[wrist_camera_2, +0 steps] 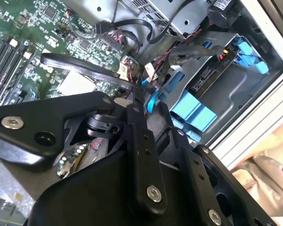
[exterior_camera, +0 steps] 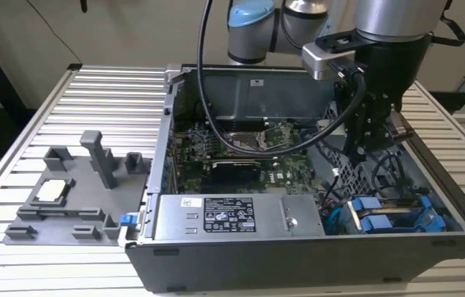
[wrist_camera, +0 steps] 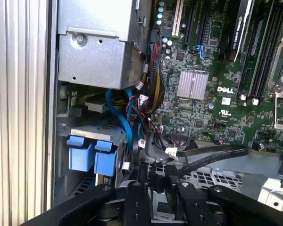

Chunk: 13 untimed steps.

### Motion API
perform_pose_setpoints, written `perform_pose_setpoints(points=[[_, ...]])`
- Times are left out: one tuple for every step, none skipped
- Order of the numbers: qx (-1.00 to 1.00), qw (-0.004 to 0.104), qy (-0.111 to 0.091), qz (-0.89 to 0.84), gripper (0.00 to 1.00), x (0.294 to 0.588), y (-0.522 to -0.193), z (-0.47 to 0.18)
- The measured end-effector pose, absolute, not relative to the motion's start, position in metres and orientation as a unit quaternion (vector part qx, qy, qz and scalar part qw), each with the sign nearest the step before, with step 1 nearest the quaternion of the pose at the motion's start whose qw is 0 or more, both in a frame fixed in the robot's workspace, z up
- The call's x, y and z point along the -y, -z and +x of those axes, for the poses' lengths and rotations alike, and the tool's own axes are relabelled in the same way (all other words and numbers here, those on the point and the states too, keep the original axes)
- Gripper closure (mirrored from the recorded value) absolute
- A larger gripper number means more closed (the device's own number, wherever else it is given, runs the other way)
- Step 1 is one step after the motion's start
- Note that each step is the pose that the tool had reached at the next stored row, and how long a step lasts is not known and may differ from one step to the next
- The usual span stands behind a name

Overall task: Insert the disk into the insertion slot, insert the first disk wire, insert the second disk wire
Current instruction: 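Insert the second disk wire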

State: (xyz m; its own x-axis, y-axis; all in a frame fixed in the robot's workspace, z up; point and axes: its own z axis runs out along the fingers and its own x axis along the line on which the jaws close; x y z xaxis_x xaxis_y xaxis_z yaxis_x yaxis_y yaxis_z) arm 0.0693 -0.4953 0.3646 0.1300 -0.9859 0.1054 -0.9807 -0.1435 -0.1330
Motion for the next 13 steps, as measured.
perform_pose_setpoints(points=[[-0.654,0.016,0.084,-0.751,0.76,0.4955,-0.3646,0.0693],[-0.654,0.016,0.084,-0.751,0.76,0.4957,-0.3646,0.0692],[-0.654,0.015,0.084,-0.751,0.76,0.4961,-0.3646,0.0692],[-0.654,0.015,0.084,-0.751,0.79,0.4965,-0.3646,0.0692],[-0.654,0.015,0.084,-0.751,0.84,0.4968,-0.3646,0.0693],[-0.654,0.015,0.084,-0.751,0.84,0.4968,-0.3646,0.0693],[-0.654,0.015,0.084,-0.751,0.84,0.4968,-0.3646,0.0693],[-0.654,0.015,0.084,-0.751,0.84,0.4968,-0.3646,0.0693],[-0.654,0.015,0.084,-0.751,0.84,0.4968,-0.3646,0.0693],[-0.654,0.015,0.084,-0.751,0.84,0.4968,-0.3646,0.0693],[-0.654,0.015,0.084,-0.751,0.84,0.4968,-0.3646,0.0693],[-0.654,0.015,0.084,-0.751,0.84,0.497,-0.3646,0.0693],[-0.654,0.015,0.084,-0.751,0.84,0.4975,-0.3646,0.0695]])
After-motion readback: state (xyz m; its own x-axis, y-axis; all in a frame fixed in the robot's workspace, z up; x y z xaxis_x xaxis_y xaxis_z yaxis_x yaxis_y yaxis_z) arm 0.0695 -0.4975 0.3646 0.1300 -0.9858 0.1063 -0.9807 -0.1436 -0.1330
